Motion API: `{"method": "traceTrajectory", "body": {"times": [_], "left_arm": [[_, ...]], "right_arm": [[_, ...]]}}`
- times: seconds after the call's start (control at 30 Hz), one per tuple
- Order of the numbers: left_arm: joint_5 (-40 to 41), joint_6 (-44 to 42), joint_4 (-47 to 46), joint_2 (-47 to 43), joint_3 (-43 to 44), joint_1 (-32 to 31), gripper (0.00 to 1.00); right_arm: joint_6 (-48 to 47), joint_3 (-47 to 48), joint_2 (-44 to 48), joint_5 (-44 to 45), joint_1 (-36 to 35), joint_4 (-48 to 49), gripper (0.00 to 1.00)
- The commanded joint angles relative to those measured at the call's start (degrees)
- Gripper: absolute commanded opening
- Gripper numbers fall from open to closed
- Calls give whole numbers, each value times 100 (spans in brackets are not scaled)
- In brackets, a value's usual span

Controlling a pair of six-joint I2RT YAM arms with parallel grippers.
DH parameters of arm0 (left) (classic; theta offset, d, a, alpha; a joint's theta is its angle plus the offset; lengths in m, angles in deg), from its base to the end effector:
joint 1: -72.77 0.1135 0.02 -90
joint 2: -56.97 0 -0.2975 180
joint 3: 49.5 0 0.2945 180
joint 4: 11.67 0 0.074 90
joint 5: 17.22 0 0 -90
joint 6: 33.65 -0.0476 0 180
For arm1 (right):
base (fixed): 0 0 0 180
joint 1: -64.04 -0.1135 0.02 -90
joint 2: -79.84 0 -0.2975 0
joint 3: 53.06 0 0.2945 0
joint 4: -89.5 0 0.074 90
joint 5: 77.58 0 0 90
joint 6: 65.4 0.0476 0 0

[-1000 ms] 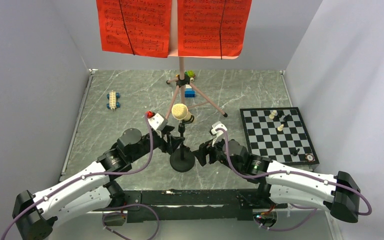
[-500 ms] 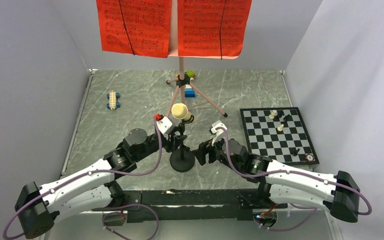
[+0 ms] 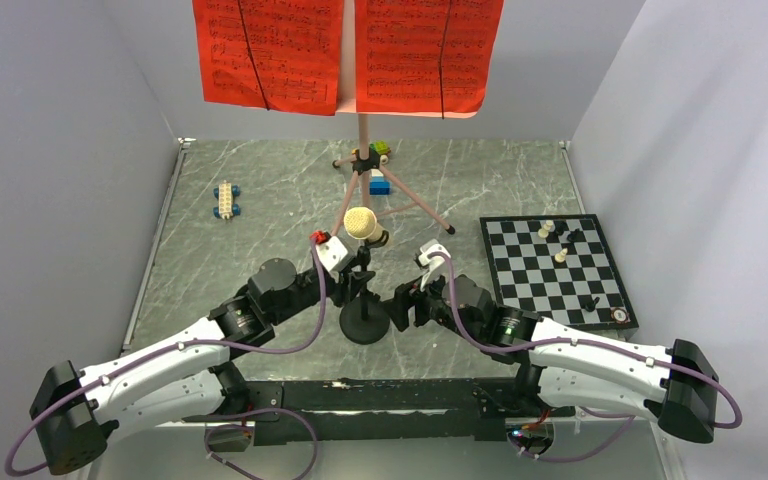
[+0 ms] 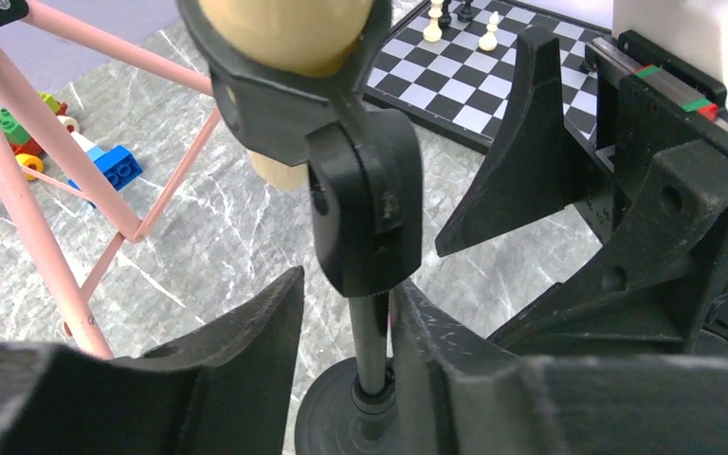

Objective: Pack up the instrument practice props

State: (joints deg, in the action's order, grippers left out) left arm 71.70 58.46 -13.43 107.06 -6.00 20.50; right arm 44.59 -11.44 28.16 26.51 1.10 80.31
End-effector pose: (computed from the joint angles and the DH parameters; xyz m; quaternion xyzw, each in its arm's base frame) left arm 0.1479 -0.1926 0.2977 0.3179 0.6641 -0.3154 0.5987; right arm 0.1190 0.2075 0.2558 -0.2302 0.7790 0.3055 0.4968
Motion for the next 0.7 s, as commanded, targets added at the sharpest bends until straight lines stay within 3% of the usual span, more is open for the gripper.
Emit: {"method": "traceTrajectory", "body": {"times": [0.0,0.3,0.67], "left_arm": [[91,-28,-268,-120,154,-41,46],[91,34,-382,-137,239,-64,47],[91,42,-383,-143,73,-89,8]], "right_arm": [[56,194,-11,-125,10,16,75],[-22,144,47,-357,8,73,75],[-197,349,-399,-608,91,63,73]]}}
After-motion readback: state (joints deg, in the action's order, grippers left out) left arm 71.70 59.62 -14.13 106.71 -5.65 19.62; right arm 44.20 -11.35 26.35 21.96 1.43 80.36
